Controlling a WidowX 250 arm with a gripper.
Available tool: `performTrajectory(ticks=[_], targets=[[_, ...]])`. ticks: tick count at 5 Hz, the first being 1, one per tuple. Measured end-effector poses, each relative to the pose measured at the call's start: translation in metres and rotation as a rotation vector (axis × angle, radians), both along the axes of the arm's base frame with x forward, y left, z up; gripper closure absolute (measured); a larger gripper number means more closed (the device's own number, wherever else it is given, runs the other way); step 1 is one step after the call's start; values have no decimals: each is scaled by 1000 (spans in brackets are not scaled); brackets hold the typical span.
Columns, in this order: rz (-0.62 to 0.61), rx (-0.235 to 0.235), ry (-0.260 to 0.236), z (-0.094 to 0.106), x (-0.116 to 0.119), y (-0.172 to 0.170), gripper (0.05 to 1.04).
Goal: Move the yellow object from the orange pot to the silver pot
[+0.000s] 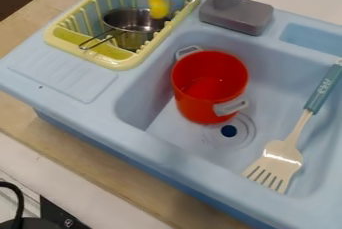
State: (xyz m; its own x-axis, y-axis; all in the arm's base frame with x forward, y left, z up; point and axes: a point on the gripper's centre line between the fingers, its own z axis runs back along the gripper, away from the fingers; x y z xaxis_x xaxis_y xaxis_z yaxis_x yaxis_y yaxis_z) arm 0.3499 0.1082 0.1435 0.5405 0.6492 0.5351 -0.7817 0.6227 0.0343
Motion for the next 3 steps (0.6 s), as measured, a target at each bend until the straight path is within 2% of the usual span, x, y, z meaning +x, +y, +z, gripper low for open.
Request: performTrajectory(ticks=[1,2,3], targets=[[44,24,22,-7,2,11,1029],[45,51,16,-7,2,20,1029],[52,52,26,-12,-2,22,1029]])
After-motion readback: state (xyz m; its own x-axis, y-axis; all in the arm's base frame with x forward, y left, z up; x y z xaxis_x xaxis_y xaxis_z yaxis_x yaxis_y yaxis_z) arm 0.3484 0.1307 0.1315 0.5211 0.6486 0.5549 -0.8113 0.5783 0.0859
